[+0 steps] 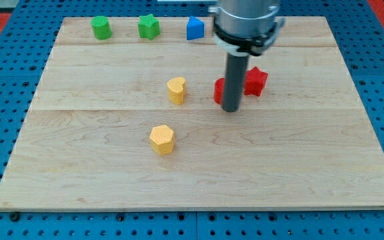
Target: Arrange the yellow blocks parallel to the left of the red blocks
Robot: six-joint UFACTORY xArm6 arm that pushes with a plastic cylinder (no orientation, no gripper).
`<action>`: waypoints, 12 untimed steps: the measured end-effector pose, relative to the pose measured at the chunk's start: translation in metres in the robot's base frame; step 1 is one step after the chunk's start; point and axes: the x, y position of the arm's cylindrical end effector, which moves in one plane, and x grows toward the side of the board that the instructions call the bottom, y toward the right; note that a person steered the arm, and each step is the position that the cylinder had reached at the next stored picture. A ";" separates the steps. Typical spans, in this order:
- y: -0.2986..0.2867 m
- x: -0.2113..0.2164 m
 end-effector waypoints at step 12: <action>-0.159 0.000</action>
